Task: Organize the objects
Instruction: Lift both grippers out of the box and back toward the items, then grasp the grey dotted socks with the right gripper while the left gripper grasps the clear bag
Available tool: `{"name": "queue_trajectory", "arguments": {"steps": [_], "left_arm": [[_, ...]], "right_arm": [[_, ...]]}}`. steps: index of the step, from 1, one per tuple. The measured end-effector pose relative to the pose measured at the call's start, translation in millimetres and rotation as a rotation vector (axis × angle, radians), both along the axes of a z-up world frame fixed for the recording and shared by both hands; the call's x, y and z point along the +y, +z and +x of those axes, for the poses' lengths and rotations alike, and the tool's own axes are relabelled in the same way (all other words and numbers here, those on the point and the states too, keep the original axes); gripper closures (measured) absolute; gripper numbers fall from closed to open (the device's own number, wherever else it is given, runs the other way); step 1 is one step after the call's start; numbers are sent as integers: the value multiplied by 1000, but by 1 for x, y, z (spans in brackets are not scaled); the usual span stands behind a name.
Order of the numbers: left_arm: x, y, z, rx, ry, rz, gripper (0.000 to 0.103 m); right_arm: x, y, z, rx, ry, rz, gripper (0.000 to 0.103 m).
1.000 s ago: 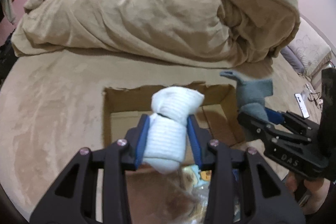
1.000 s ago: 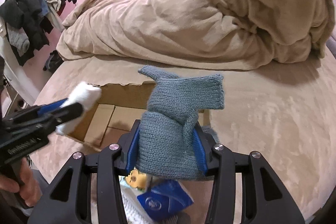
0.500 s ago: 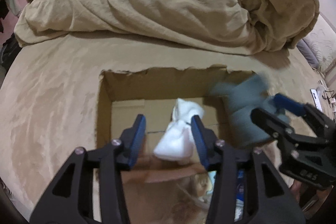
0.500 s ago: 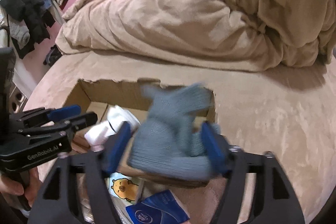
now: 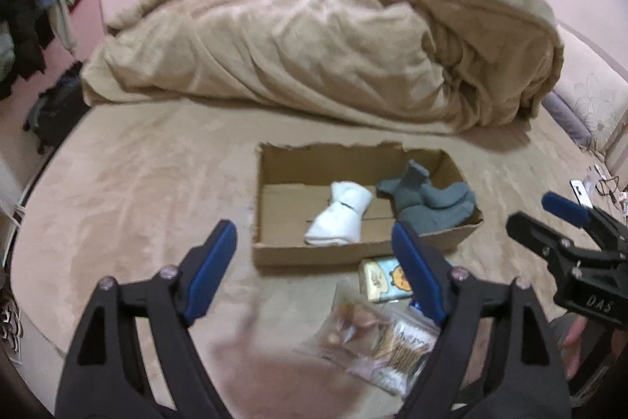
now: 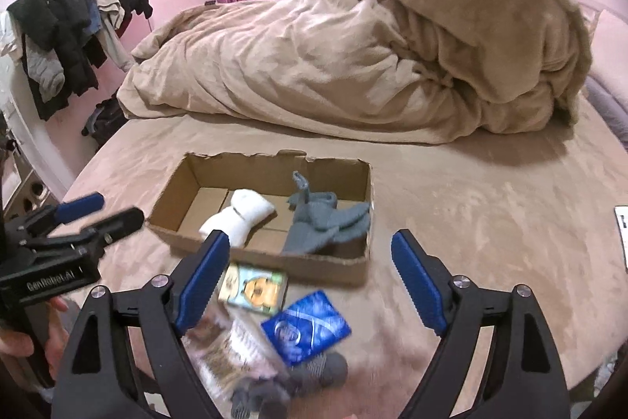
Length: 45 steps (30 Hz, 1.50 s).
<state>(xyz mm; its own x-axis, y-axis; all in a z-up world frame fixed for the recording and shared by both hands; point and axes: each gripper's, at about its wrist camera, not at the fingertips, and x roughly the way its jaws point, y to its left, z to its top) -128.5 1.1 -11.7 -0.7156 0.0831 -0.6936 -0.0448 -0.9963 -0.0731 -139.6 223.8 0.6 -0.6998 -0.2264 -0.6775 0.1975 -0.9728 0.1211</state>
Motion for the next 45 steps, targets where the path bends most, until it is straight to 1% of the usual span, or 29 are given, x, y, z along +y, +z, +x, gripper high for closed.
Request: {"name": "queue_trajectory", "arguments": {"steps": [2, 5, 10, 14, 16, 19, 21, 26, 34, 40, 41, 45], "left_arm": [[-3, 7, 17, 29, 12, -11, 11], [-6, 12, 37, 38, 13, -9, 10], [-6, 10, 68, 30, 21, -11, 10], [-5, 0, 85, 1, 26, -4, 10], [-5, -6, 96, 9, 38, -7, 10], [-1, -17, 104, 15, 42, -23, 10], [0, -24, 106, 2, 45, -28, 10], [5, -42, 113, -19, 33, -15, 10], [12, -66, 114, -35, 23, -6, 10], [10, -95, 104, -90, 24, -2, 10], [10, -98, 102, -96, 24, -1, 10], [9, -111, 91, -107, 15, -10, 10]], "right_arm": [[-2, 5, 13, 13, -1, 3, 16], [-4, 9, 34, 17, -2, 1, 16], [-5, 10, 66, 5, -13, -7, 16], [-6, 3, 87, -11, -15, 1, 16], [-7, -2, 95, -18, -17, 8, 16], [-11, -10, 105, -2, -8, 21, 16], [-14, -17, 110, 0, 5, 27, 16], [-24, -34, 113, -27, 41, 42, 16], [-22, -57, 112, -83, 21, 40, 16], [-19, -81, 107, -137, 9, 41, 16], [-19, -85, 106, -146, 9, 39, 17], [-21, -104, 98, -181, 12, 37, 26]]}}
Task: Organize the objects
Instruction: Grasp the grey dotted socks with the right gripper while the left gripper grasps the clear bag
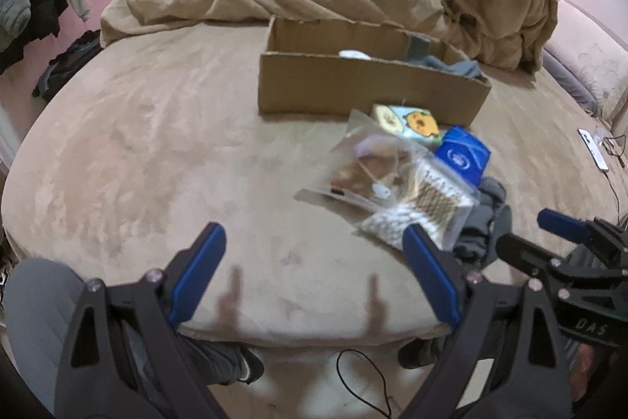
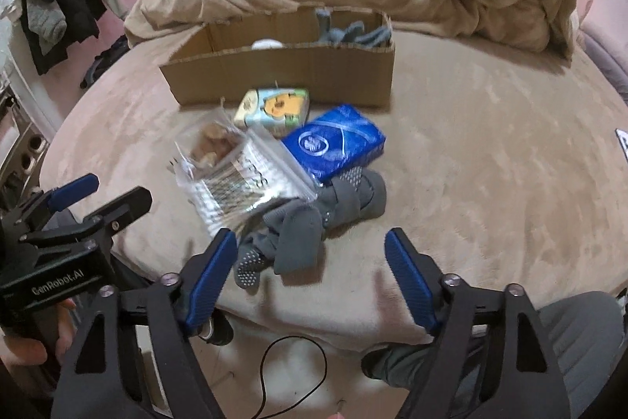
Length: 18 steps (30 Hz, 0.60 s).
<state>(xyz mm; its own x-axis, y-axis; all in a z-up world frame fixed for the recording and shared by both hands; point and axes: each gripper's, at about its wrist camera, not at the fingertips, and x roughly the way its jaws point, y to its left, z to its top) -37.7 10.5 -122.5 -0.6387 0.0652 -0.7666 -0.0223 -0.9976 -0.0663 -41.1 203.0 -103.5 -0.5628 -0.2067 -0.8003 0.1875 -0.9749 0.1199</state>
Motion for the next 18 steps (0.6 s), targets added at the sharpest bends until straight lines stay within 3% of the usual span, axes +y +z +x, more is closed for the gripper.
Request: {"name": "queue_trajectory", "arguments": {"steps": [11, 18], "left_arm": [[18, -17, -41, 25, -99, -46, 10], [25, -18, -73, 4, -129, -67, 10]], "right_arm": [[-8, -37, -26, -81, 14, -4, 39], [-10, -42, -31, -94, 37, -37, 56]]}}
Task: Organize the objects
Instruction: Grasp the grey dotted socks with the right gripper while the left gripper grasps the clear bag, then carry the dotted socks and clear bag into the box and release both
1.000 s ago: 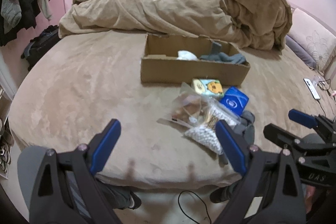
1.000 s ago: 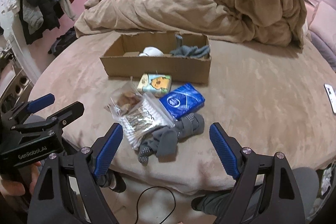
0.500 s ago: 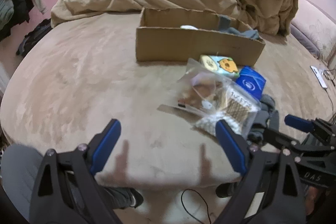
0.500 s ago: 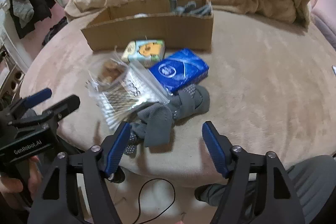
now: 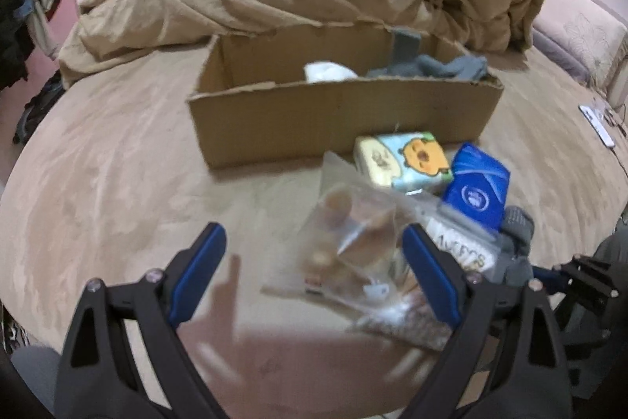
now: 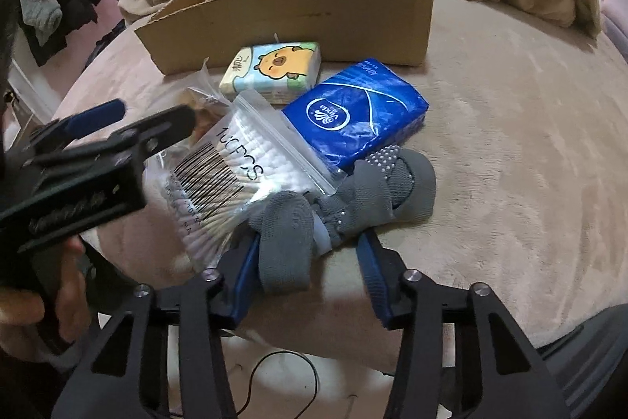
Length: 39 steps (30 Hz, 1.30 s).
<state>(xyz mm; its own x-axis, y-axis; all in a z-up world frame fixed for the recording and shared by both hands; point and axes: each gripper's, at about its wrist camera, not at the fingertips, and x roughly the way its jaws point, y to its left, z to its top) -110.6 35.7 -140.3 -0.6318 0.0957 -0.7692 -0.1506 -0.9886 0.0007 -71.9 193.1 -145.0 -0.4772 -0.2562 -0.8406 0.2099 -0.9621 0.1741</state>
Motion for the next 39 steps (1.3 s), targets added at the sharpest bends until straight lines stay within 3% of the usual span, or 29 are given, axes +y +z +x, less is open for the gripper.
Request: {"name": "queue_trajectory", "arguments": {"steps": [3, 7, 9, 12, 14, 24, 39], "left_arm": [[1, -14, -12, -67, -14, -6, 10], [-8, -17, -12, -70, 10, 43, 13], [-8, -15, -8, -60, 10, 45, 18], [-5, -10, -3, -53, -7, 60, 38], [-3, -6, 1, -46, -1, 57, 44], [-17, 21, 16, -38, 44, 110, 46], [-51, 98, 17, 56, 100, 128, 46]], "right_arm": [[4, 1, 1, -4, -3, -30, 62], [6, 8, 3, 15, -11, -33, 67], [8, 15, 7, 40, -23, -22, 68], [15, 27, 11, 73, -47, -16, 68], [19, 33, 11, 91, -58, -12, 68], [32, 67, 17, 176, -91, -3, 68], [23, 116, -2, 279, -55, -10, 68]]}}
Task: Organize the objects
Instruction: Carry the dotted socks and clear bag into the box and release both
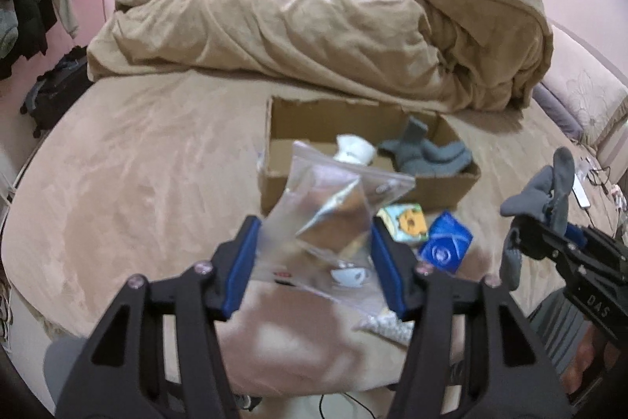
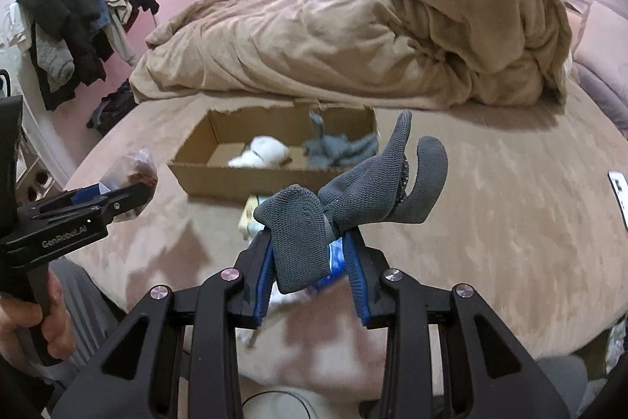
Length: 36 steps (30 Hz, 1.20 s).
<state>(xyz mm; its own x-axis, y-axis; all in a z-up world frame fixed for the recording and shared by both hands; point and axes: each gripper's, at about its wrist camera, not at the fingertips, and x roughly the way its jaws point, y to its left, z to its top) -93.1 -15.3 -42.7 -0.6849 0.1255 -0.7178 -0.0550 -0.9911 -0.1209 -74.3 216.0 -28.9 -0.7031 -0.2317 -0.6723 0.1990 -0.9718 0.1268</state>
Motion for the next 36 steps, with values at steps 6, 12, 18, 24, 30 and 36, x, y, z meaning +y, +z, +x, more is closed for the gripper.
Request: {"name": "queue_trajectory", "arguments": {"steps": [6, 12, 18, 24, 30, 36], "left_arm": [[-7, 12, -21, 14, 7, 8, 46], [-7, 20, -47, 31, 4, 1, 46], [-4, 14, -75, 19, -3, -7, 46], [1, -2, -106, -6, 1, -8, 46], [7, -22, -135, -41, -8, -24, 46], [15, -46, -155, -74, -22, -47, 43]], "right_arm": [[-9, 16, -27, 40, 28, 0, 68], [-18, 19, -56, 57, 47, -3, 68], [-24, 13, -84, 56, 62, 0, 68], [-29, 0, -113, 42, 90, 12, 68], [-45, -18, -139, 12, 138, 31, 68], [-53, -45, -159, -50, 152, 25, 68]]}}
